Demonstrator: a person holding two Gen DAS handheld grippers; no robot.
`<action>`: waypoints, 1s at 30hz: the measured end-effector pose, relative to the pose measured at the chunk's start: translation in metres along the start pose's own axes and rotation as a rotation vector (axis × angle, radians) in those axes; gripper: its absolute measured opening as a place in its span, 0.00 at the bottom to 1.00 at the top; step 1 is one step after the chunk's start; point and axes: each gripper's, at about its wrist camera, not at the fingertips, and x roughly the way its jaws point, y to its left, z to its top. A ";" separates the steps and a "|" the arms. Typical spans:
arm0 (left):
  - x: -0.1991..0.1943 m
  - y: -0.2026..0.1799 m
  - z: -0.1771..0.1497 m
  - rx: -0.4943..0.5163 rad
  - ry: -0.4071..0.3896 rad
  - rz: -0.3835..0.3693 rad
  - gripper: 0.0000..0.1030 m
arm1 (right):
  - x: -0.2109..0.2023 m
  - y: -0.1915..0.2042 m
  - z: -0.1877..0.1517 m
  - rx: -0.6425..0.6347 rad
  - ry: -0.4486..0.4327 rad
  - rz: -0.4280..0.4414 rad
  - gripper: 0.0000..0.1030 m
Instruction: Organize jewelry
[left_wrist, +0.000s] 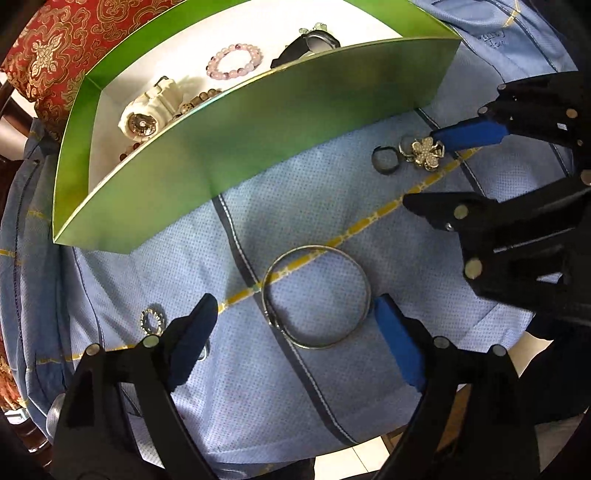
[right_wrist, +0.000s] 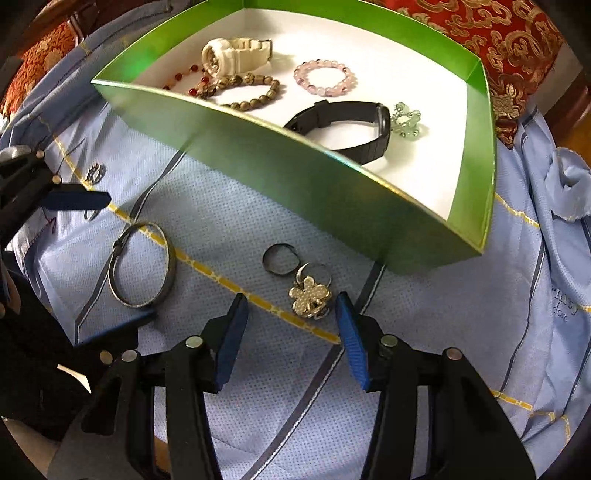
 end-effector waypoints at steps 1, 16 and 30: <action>0.001 -0.001 0.001 -0.002 -0.001 0.001 0.84 | 0.000 -0.003 0.002 0.001 -0.003 -0.001 0.33; 0.002 0.013 -0.005 -0.023 -0.009 -0.046 0.82 | -0.004 -0.006 0.006 -0.021 0.021 0.023 0.50; 0.008 0.019 0.003 -0.042 -0.058 -0.084 0.59 | 0.005 0.005 0.007 -0.050 0.005 0.025 0.23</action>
